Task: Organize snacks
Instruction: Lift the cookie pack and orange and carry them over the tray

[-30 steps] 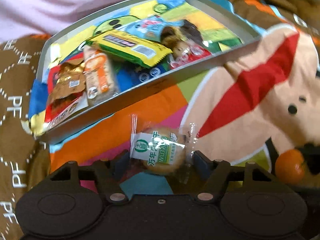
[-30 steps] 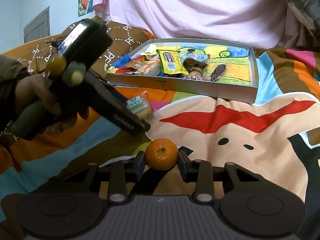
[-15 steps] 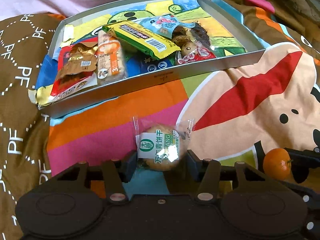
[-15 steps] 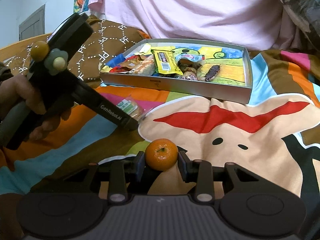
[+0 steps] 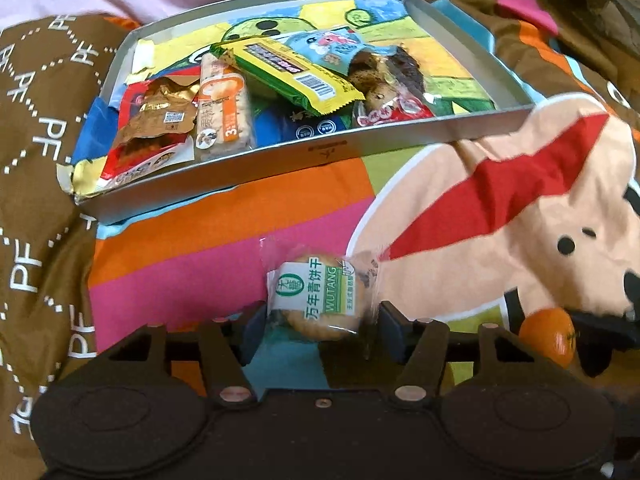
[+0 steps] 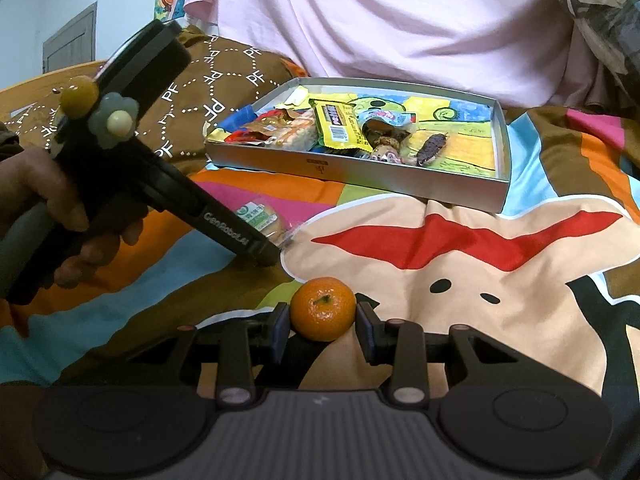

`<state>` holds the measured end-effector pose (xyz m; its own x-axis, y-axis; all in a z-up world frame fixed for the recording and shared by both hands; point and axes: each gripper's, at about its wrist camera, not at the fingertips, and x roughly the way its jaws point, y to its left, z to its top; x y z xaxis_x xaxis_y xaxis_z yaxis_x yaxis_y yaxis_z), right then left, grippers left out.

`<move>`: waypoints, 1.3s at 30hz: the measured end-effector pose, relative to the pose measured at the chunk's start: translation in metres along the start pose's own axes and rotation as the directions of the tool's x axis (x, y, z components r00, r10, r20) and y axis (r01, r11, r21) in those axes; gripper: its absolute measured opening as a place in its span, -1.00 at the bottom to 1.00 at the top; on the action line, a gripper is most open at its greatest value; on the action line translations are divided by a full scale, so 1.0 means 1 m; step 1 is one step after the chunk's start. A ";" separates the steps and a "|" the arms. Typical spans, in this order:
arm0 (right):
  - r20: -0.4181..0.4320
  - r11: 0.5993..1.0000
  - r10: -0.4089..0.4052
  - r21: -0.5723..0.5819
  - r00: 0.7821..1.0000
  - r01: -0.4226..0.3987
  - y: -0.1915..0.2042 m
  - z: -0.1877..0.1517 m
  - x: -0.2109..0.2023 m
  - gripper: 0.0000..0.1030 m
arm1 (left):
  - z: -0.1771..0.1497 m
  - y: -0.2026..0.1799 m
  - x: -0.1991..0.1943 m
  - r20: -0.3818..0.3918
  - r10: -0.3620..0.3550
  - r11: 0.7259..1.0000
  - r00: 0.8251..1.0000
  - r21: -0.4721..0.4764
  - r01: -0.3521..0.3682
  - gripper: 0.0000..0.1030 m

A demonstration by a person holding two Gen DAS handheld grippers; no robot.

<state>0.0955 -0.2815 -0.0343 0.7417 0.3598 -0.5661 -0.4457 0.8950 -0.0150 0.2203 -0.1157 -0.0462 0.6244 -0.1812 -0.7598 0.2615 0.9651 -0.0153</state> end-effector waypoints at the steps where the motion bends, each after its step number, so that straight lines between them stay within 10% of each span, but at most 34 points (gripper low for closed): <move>1: 0.001 1.000 0.000 0.002 1.000 0.000 0.000 0.000 0.000 -0.22 | 0.002 0.000 0.002 -0.003 -0.004 1.000 1.000 -0.016 0.004 0.21; 13: 0.018 1.000 -0.014 0.018 1.000 0.014 -0.001 -0.003 -0.002 -0.22 | -0.009 -0.004 -0.009 0.010 -0.027 0.998 1.000 -0.061 0.028 0.01; 21: 0.019 0.999 -0.015 0.036 1.000 0.014 -0.002 -0.004 -0.001 -0.22 | -0.017 0.003 -0.041 0.162 -0.032 0.990 0.986 -0.128 0.053 0.00; 39: 0.178 0.990 -0.116 0.098 0.977 0.099 -0.066 0.064 0.008 -0.22 | 0.097 -0.018 -0.035 0.362 -0.070 0.990 0.929 -0.090 0.110 0.04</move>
<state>0.1632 -0.3209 0.0151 0.8656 0.2950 -0.4046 -0.3186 0.9478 0.0094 0.2647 -0.1449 0.0438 0.8286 -0.3049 -0.4695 0.2612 0.9523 -0.1575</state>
